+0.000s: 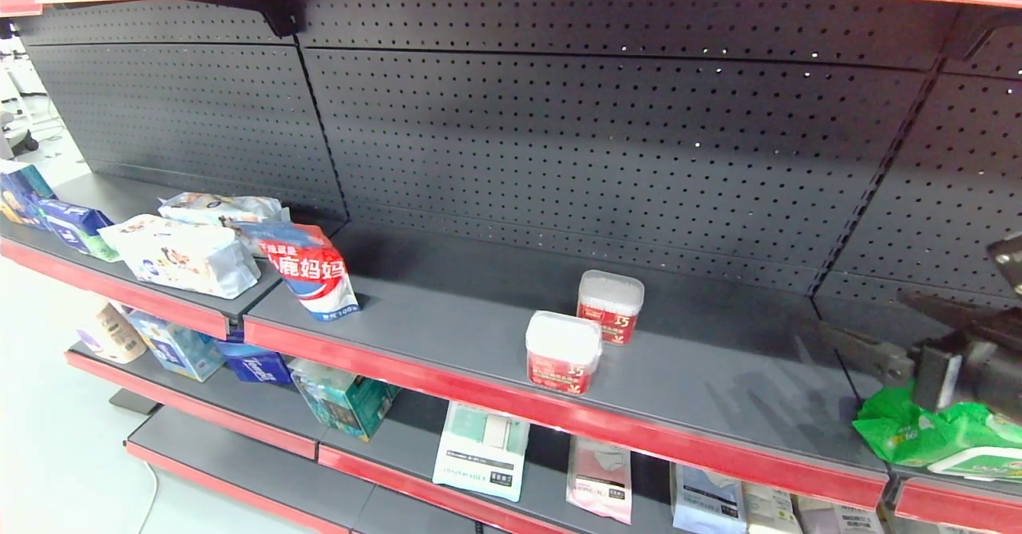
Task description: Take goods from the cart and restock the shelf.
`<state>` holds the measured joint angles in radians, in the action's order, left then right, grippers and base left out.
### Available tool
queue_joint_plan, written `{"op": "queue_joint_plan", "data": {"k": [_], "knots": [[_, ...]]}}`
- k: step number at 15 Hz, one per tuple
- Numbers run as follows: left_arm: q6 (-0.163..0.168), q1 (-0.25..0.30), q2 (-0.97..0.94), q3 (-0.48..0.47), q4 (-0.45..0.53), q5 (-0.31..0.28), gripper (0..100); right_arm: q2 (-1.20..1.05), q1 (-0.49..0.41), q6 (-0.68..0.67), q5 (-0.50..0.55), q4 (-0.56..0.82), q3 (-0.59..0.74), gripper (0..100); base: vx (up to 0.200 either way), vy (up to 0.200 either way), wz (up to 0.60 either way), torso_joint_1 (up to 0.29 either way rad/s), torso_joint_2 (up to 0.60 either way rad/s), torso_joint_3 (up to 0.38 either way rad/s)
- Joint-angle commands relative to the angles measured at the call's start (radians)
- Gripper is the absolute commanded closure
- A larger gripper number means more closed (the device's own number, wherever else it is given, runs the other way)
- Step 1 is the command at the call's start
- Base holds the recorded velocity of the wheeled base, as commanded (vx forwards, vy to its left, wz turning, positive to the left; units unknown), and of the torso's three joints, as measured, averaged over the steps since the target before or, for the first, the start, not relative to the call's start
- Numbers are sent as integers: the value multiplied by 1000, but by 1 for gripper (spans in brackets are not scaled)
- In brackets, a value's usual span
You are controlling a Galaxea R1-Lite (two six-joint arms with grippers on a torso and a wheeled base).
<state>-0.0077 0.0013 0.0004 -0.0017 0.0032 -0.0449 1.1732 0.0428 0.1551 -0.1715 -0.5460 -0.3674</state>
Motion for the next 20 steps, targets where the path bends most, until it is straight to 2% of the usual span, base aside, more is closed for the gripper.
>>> {"op": "queue_joint_plan", "data": {"k": [1,2,3,8,9,10,11,20], "knots": [[0,0,0,0,0,0,0,-504,-69,-3,78,251,122,0,0,0,0,0,0,0],[0,0,0,0,0,-1,0,-526,-69,-3,84,267,125,0,0,0,0,0,0,0],[-2,0,0,0,0,0,0,-728,-63,-34,47,385,153,0,0,0,0,0,0,0],[0,0,0,0,0,-1,0,-1141,-58,-78,46,540,308,0,0,0,0,0,0,0],[0,0,0,0,0,-1,0,-1173,-41,-72,84,511,366,0,0,0,0,0,0,0],[0,0,0,0,0,-1,0,-1173,-41,-100,178,515,367,0,0,0,0,0,0,0],[0,0,0,0,0,0,0,-1172,-41,-131,224,540,367,0,0,0,0,0,0,0],[2,0,0,0,0,-3,0,-1172,-41,-157,227,547,366,0,0,0,0,0,0,0]]}}
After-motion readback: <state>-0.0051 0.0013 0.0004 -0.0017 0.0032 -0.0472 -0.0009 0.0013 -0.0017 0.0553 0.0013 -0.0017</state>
